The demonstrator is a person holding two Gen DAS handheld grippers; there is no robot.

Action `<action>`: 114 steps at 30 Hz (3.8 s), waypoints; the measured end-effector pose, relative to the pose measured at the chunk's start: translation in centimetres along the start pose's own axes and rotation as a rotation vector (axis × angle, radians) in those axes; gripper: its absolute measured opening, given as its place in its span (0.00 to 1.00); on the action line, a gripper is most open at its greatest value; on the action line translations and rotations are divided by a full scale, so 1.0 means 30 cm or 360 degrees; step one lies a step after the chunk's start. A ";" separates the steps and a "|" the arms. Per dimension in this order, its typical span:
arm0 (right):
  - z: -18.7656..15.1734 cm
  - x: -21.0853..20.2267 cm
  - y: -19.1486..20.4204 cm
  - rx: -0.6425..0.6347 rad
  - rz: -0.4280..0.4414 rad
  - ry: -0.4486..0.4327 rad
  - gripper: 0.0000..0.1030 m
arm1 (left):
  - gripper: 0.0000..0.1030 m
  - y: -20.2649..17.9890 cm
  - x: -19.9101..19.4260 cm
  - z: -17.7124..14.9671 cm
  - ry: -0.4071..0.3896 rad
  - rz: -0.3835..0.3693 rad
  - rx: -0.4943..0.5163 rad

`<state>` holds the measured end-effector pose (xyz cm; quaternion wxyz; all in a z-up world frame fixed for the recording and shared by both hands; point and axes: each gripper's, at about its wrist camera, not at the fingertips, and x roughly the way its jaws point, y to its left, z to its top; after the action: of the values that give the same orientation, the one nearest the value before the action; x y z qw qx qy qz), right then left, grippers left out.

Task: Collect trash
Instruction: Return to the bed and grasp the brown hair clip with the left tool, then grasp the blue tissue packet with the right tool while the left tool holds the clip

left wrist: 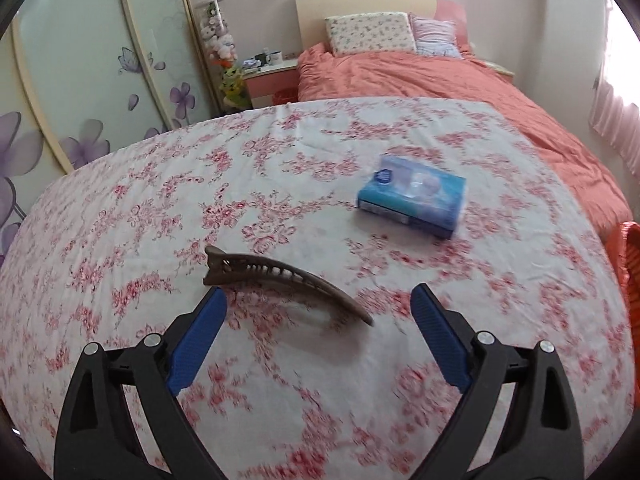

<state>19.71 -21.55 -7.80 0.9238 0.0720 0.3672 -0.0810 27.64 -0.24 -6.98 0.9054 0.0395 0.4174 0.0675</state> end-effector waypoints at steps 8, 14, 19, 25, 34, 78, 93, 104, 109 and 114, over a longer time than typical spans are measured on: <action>0.005 0.037 0.086 -0.0039 0.0062 0.0043 0.96 | 0.89 0.162 0.019 -0.044 0.0033 -0.0001 -0.0008; -0.006 0.069 0.162 -0.0088 0.0109 0.0084 0.96 | 0.78 0.270 0.002 -0.036 0.0009 -0.0114 -0.0055; -0.006 0.080 0.204 -0.0121 0.0125 0.0097 0.96 | 0.68 0.271 0.023 -0.013 0.0057 -0.0254 -0.0136; -0.001 0.081 0.221 -0.0144 0.0120 0.0101 0.96 | 0.53 0.212 0.072 0.003 0.0097 -0.0231 -0.0189; 0.000 0.088 0.225 -0.0147 0.0125 0.0106 0.96 | 0.25 0.267 0.119 0.054 0.0090 -0.0340 -0.0125; 0.266 0.500 0.574 -0.0465 0.0375 0.0338 0.62 | 0.13 0.424 0.153 0.040 0.0041 -0.0360 -0.0132; 0.208 0.448 0.577 -0.0445 0.0291 0.0298 0.66 | 0.39 0.426 0.149 0.040 0.0044 -0.0368 -0.0169; 0.139 0.366 0.494 -0.0285 0.0170 0.0272 0.63 | 0.38 0.455 0.182 0.075 0.0021 -0.0373 -0.0284; 0.140 0.366 0.510 -0.0302 0.0174 0.0272 0.62 | 0.24 0.451 0.185 0.074 0.0028 -0.0362 -0.0274; 0.135 0.357 0.509 -0.0309 0.0187 0.0273 0.61 | 0.17 0.447 0.171 0.058 0.0033 -0.0354 -0.0251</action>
<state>33.17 -8.46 -11.15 0.8948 0.0102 0.4460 0.0155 31.05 13.78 -7.98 0.9032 -0.0791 0.4219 -0.0003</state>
